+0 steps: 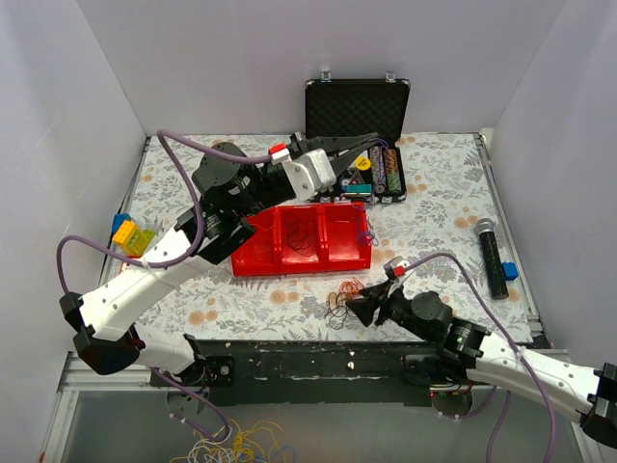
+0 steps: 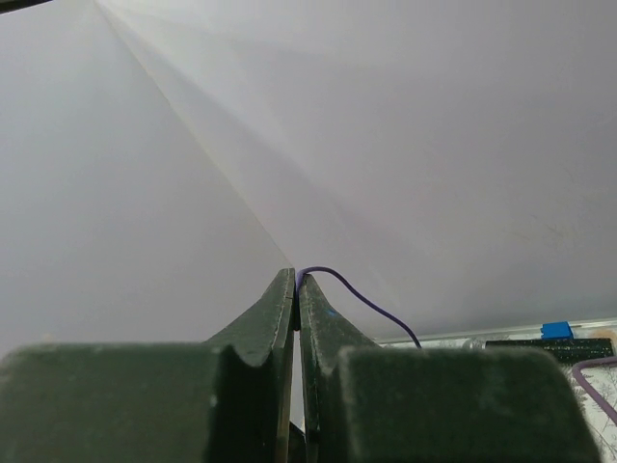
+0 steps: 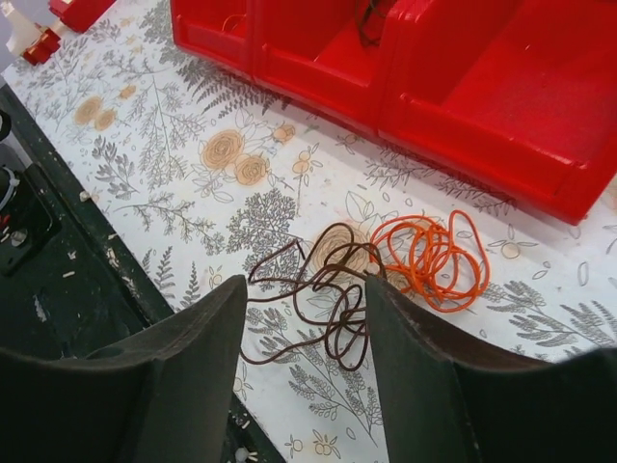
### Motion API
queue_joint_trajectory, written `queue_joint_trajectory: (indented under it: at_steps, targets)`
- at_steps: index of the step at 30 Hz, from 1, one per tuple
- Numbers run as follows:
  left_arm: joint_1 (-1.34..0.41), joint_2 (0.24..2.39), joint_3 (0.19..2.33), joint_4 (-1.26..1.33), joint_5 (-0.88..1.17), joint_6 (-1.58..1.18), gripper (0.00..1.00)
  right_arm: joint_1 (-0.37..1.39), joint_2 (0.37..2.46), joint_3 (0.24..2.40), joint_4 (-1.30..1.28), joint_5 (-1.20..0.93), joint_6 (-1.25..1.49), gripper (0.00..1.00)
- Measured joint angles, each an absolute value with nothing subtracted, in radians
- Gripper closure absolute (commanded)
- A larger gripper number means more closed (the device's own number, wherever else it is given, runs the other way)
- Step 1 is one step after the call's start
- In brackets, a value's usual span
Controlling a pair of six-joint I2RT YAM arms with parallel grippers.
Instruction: Untangle the cables
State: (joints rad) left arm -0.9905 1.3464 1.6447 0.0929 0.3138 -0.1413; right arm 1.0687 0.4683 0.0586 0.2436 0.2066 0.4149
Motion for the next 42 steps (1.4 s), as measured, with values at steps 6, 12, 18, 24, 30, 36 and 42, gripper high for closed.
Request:
queue_joint_trajectory:
  at_steps: [6, 12, 18, 24, 30, 36, 42]
  targets:
    - [-0.991, 1.346, 1.645, 0.087, 0.331, -0.138, 1.00, 1.069, 0.364, 0.212, 0.093, 0.270, 0.354, 0.17]
    - [-0.991, 1.345, 1.643, 0.075, 0.349, -0.134, 1.00, 1.069, 0.379, 0.439, 0.059, 0.358, 0.232, 0.14]
    - [-0.991, 1.341, 1.618, 0.075, 0.357, -0.136, 1.00, 1.069, 0.494, 0.501, 0.116, 0.364, 0.143, 0.14]
    - [-0.991, 1.341, 1.613, 0.059, 0.370, -0.143, 1.00, 1.069, 0.627, 0.501, 0.211, 0.335, 0.080, 0.21]
    - [-0.991, 1.341, 1.613, 0.056, 0.379, -0.153, 1.00, 1.069, 0.754, 0.495, 0.268, 0.334, 0.081, 0.56]
    - [-0.991, 1.341, 1.613, 0.093, 0.359, -0.141, 1.00, 1.069, 0.759, 0.339, 0.355, 0.348, 0.149, 0.59]
    - [-0.991, 1.346, 1.614, 0.235, 0.269, -0.098, 1.00, 1.068, 0.741, 0.188, 0.361, 0.361, 0.234, 0.55]
